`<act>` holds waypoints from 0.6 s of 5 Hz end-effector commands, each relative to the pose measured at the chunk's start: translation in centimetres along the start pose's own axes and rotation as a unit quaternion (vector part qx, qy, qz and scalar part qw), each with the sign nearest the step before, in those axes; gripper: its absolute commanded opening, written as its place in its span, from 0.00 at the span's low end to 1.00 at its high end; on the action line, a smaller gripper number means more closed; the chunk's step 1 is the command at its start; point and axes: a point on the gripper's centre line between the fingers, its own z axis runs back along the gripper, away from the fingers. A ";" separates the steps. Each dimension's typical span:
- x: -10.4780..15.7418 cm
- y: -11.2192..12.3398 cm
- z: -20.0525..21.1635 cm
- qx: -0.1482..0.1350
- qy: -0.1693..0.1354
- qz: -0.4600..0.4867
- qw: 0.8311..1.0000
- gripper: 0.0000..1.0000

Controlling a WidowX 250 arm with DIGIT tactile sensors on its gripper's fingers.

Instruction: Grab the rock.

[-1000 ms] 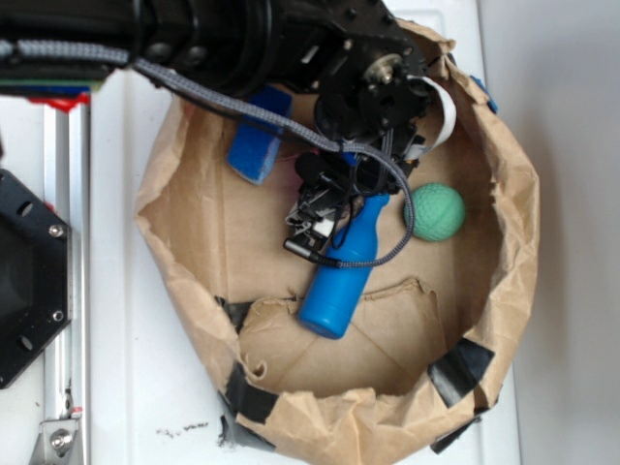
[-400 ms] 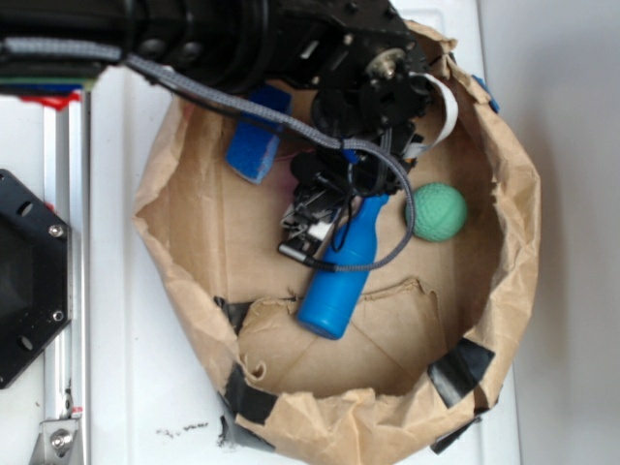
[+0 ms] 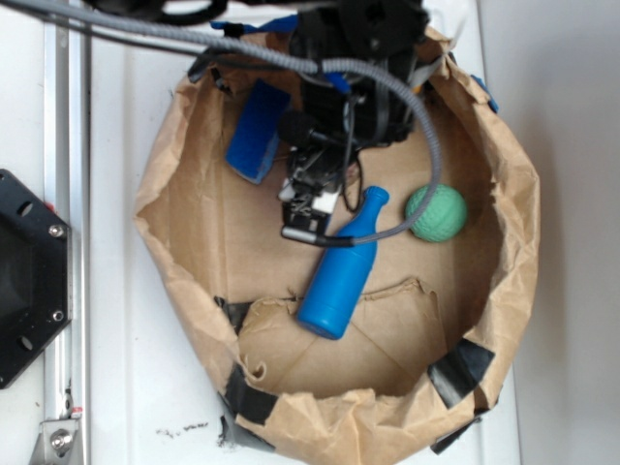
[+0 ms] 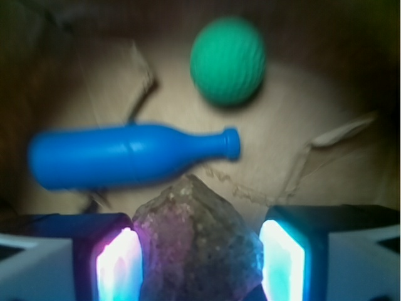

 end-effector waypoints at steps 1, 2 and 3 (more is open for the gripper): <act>3.0 -1.4 4.8 0.017 -0.012 0.159 0.987 0.00; 2.8 -1.8 5.2 0.055 -0.009 0.202 0.978 0.00; 2.2 -2.9 5.2 0.104 0.005 0.212 0.972 0.00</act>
